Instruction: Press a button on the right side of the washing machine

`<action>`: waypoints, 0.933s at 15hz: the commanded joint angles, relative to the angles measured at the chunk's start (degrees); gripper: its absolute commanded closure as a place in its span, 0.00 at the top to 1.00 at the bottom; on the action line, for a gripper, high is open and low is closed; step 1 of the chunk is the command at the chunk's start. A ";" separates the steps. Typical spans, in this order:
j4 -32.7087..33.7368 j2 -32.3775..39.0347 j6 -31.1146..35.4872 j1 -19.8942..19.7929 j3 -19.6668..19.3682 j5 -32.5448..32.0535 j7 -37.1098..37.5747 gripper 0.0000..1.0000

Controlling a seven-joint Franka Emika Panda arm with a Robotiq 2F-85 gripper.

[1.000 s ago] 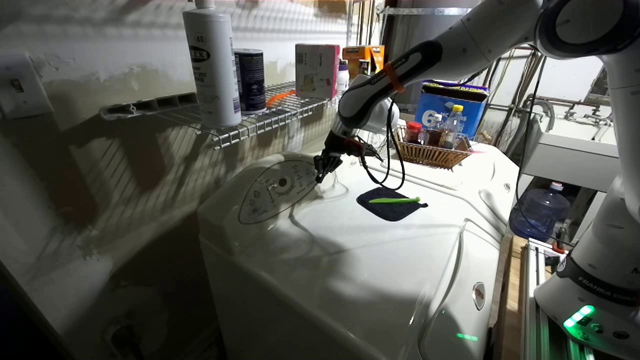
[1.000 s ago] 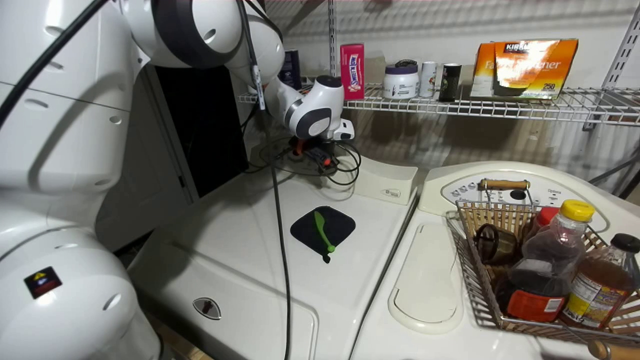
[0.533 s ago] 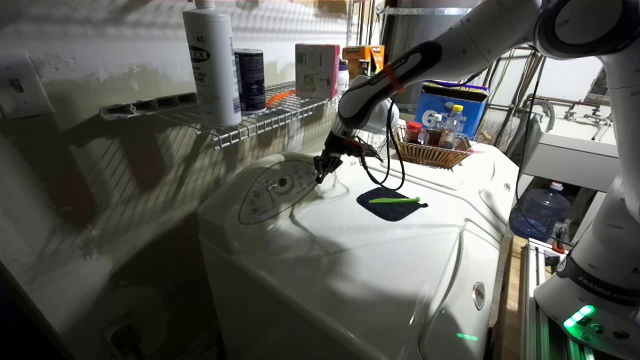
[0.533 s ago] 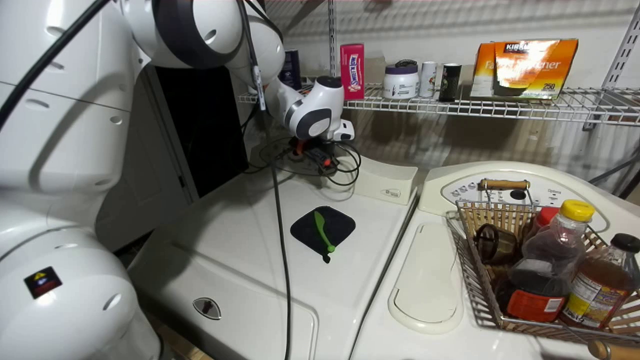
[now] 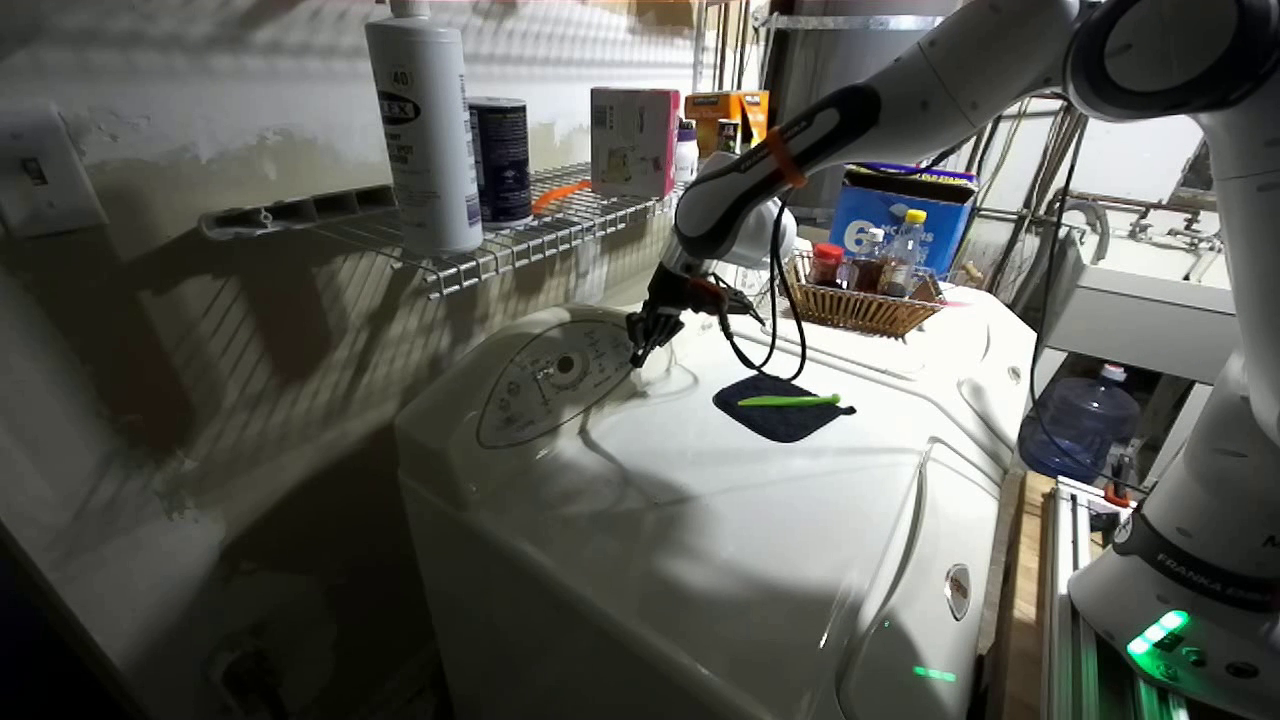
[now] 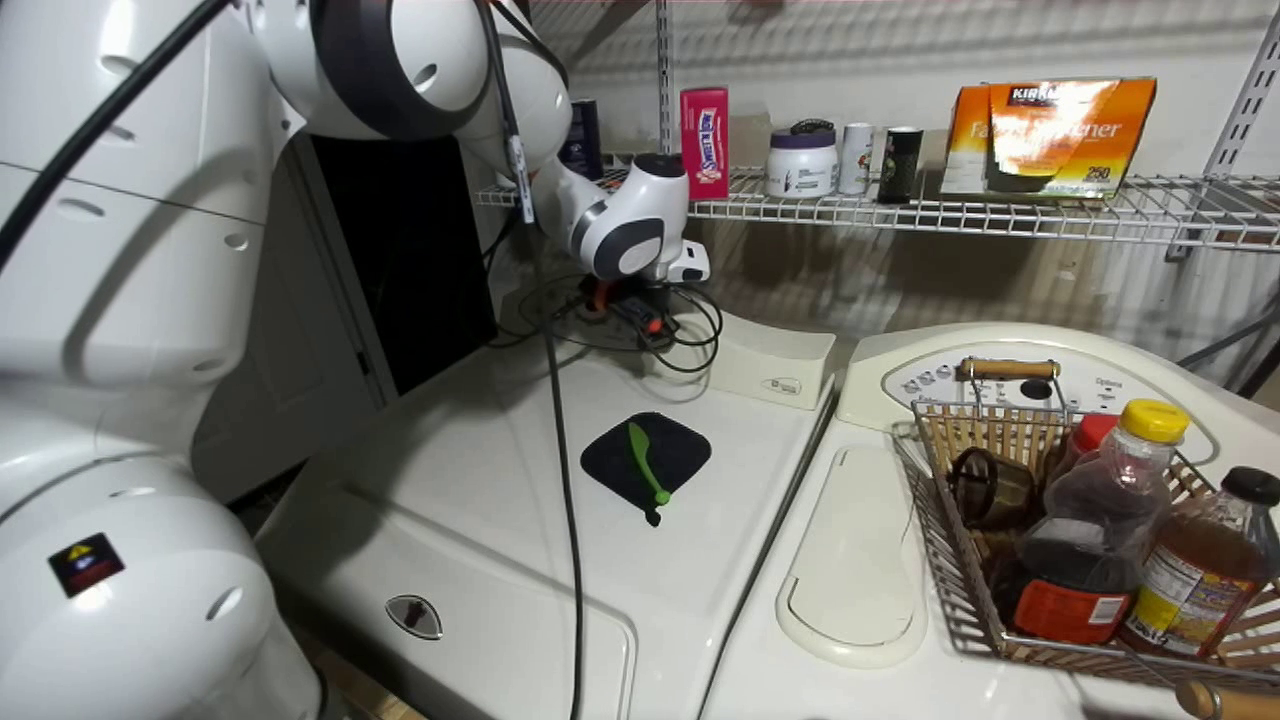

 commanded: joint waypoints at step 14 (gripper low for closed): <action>4.42 2.44 -3.71 0.53 -1.01 -1.75 3.16 0.00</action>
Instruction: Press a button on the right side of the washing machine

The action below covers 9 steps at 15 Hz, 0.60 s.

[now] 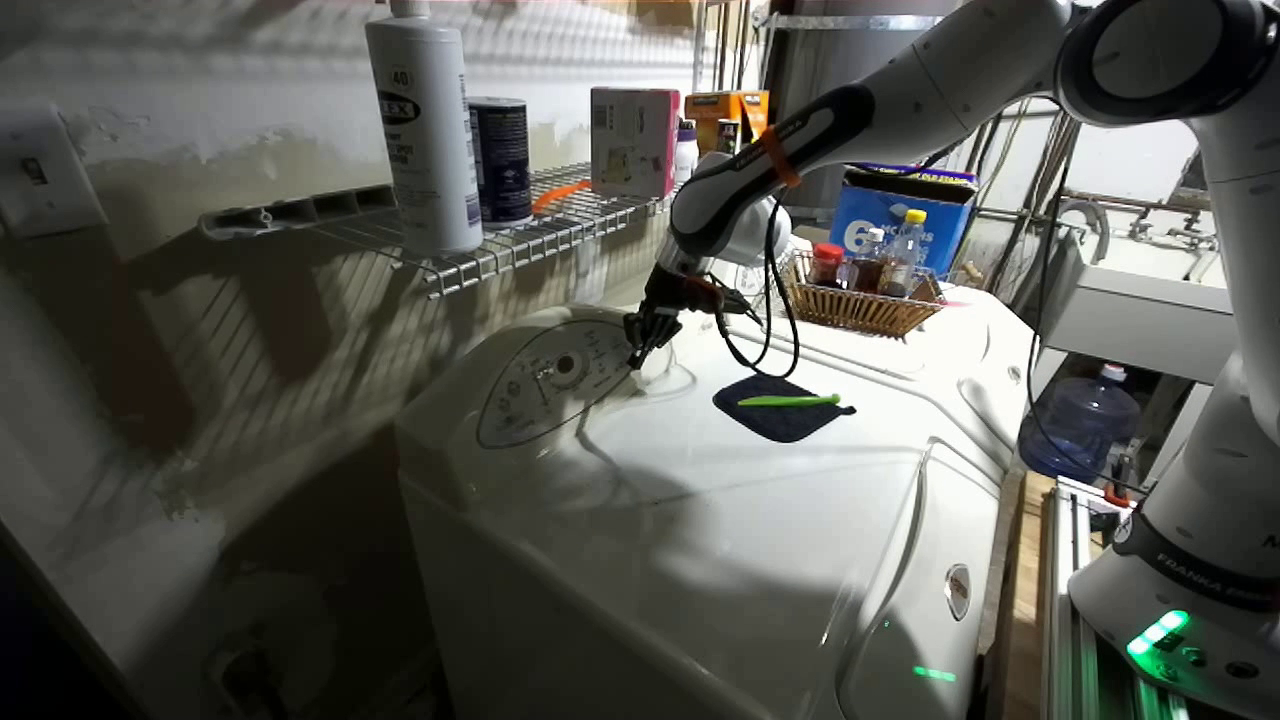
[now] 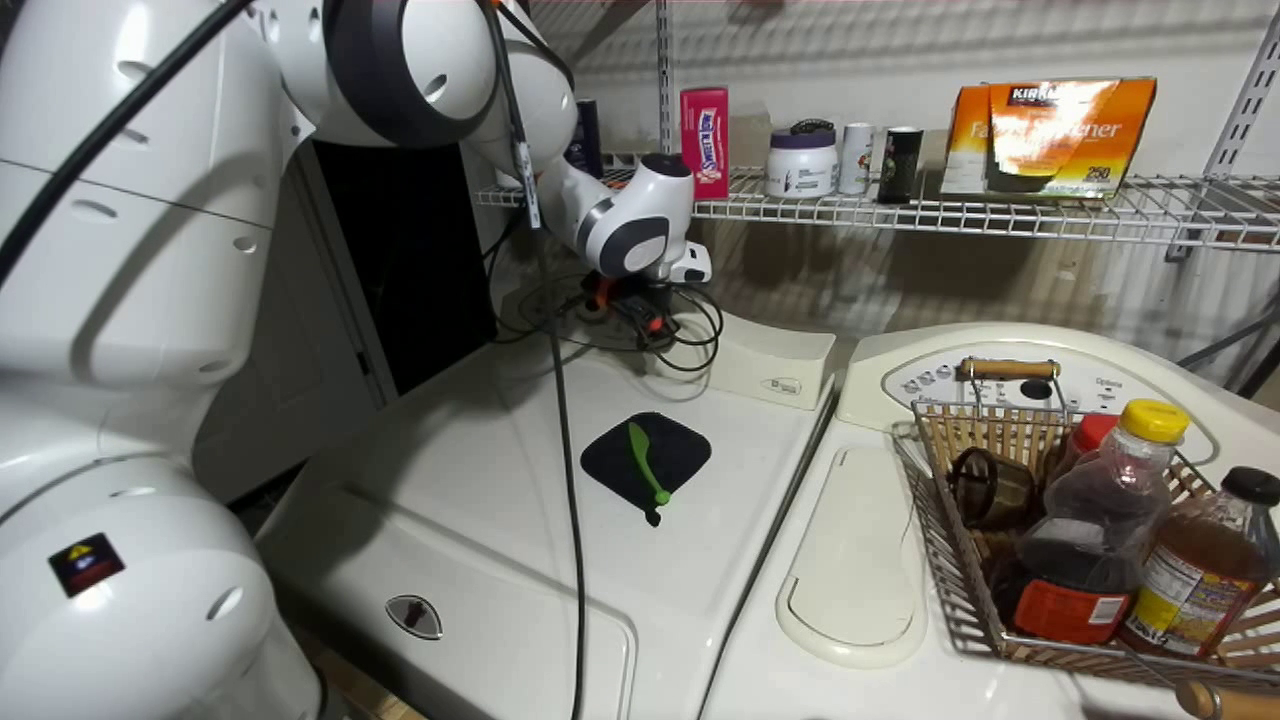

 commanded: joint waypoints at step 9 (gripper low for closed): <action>3.25 1.82 -1.98 0.79 -0.81 -2.00 3.49 0.00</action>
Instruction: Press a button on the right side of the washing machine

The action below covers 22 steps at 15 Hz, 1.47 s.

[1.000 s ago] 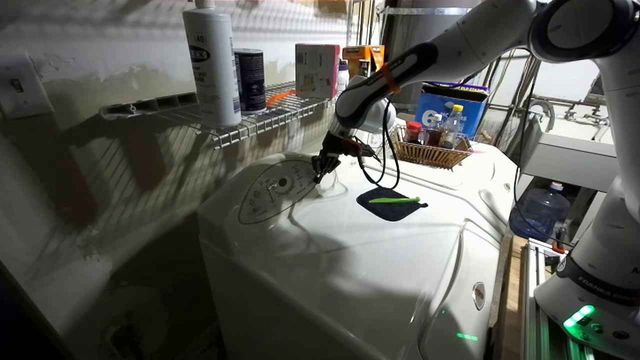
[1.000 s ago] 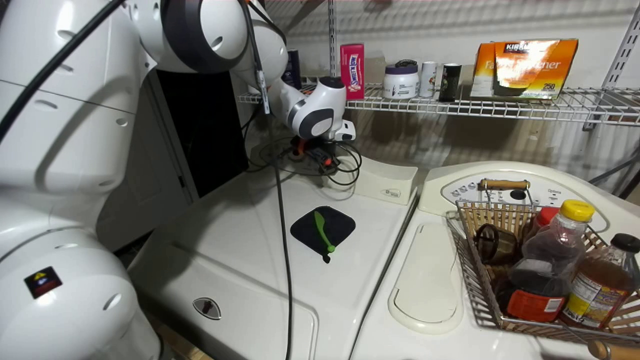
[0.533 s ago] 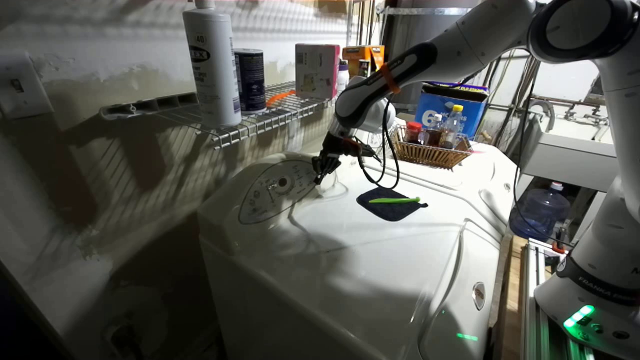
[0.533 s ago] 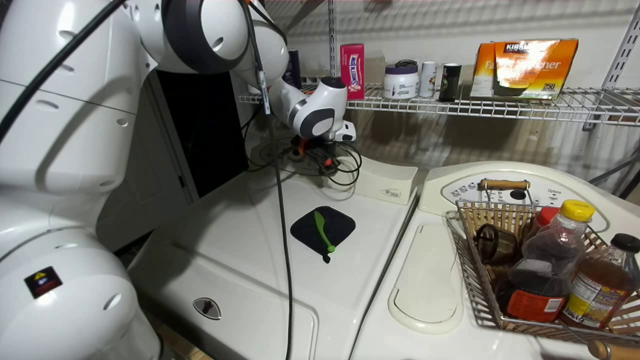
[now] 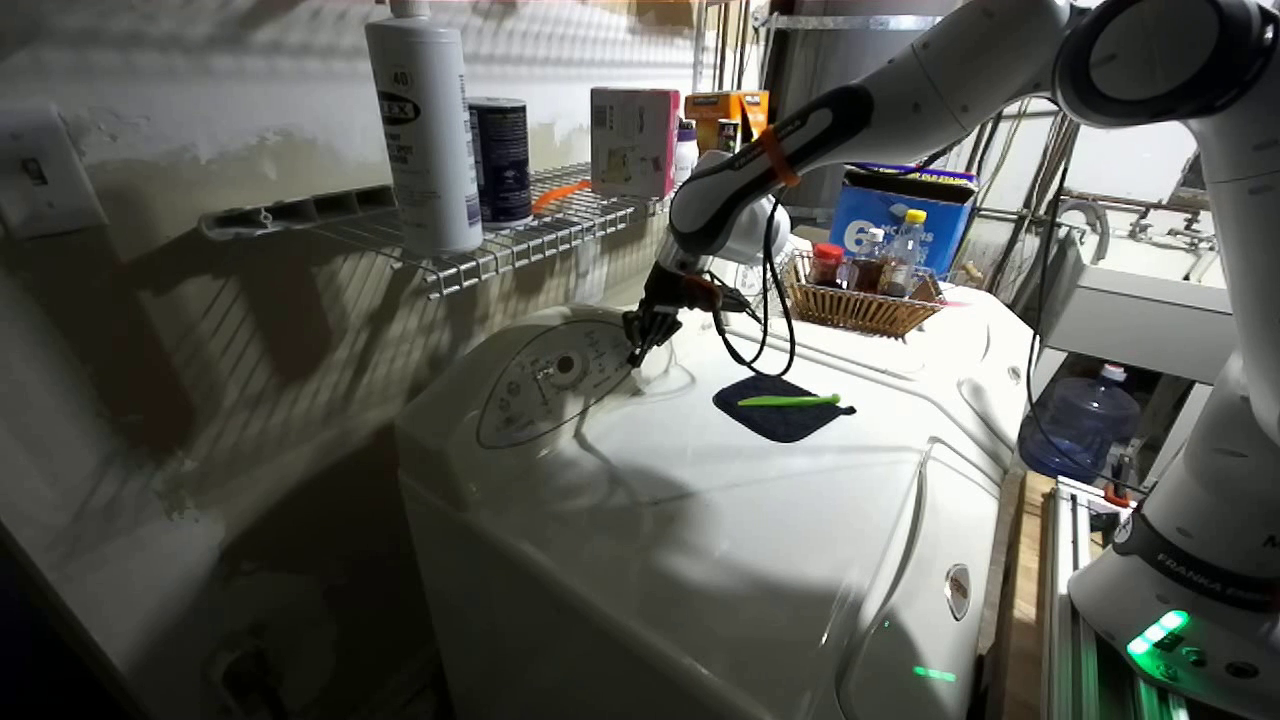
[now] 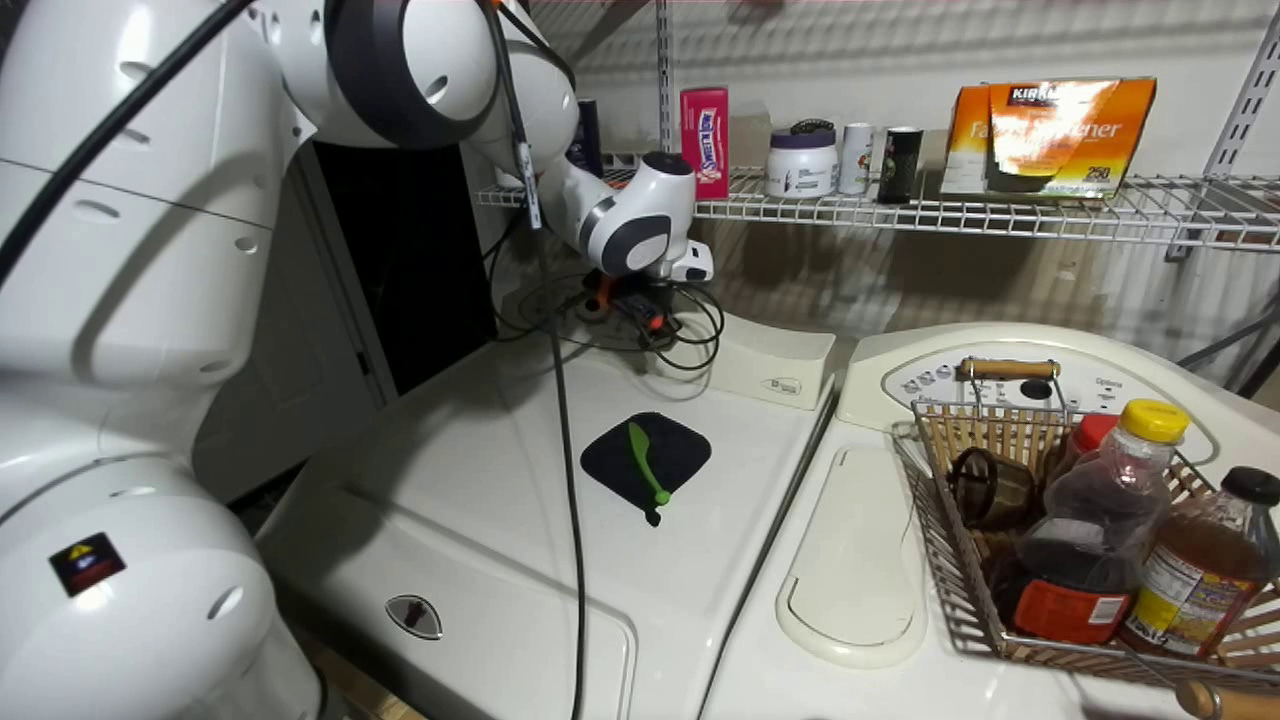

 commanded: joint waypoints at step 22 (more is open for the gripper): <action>6.04 6.45 9.71 7.06 -5.33 -4.93 20.80 0.00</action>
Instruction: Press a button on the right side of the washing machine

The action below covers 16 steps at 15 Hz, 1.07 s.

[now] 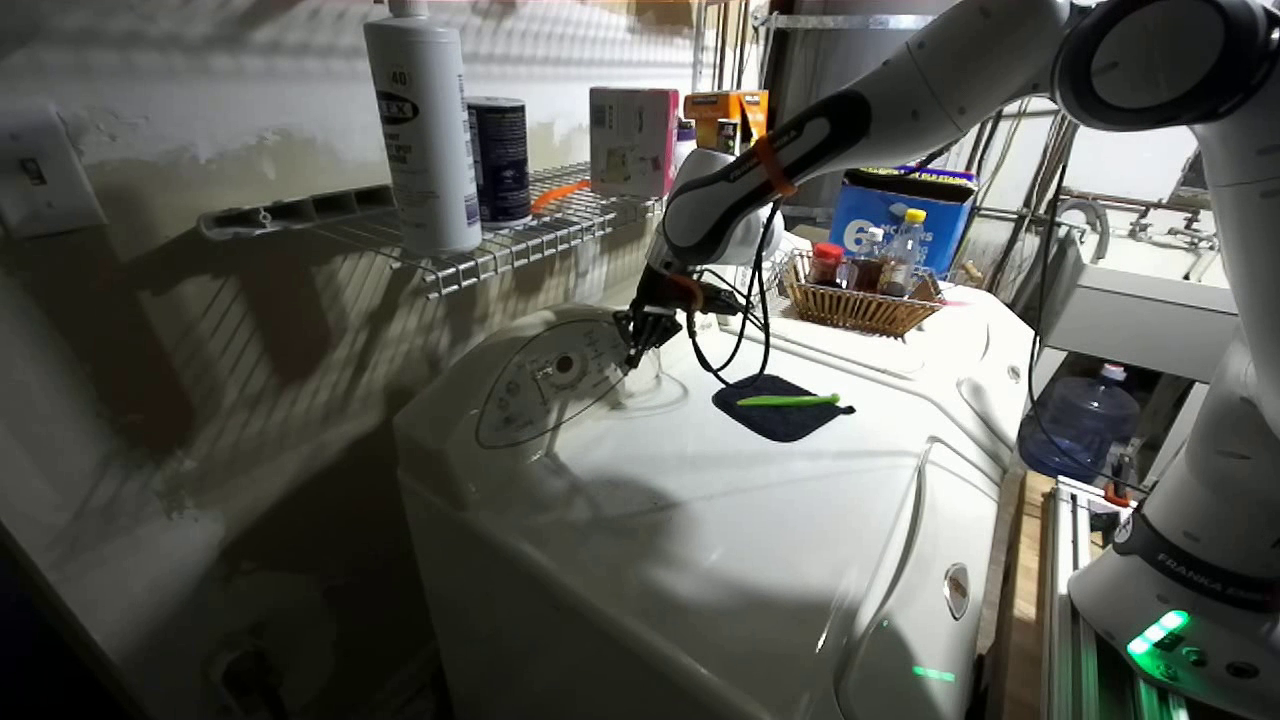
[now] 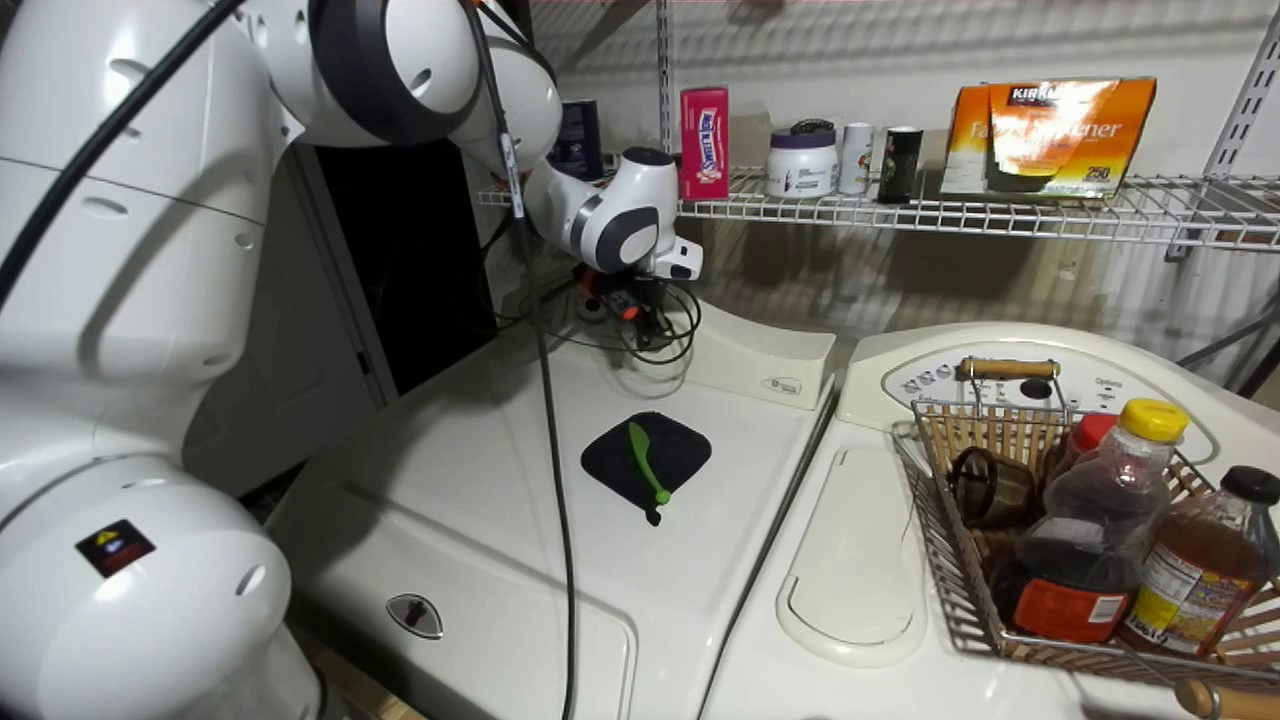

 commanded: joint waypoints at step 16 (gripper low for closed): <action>-11.77 -10.59 -7.99 1.12 1.60 -5.10 -6.93 0.47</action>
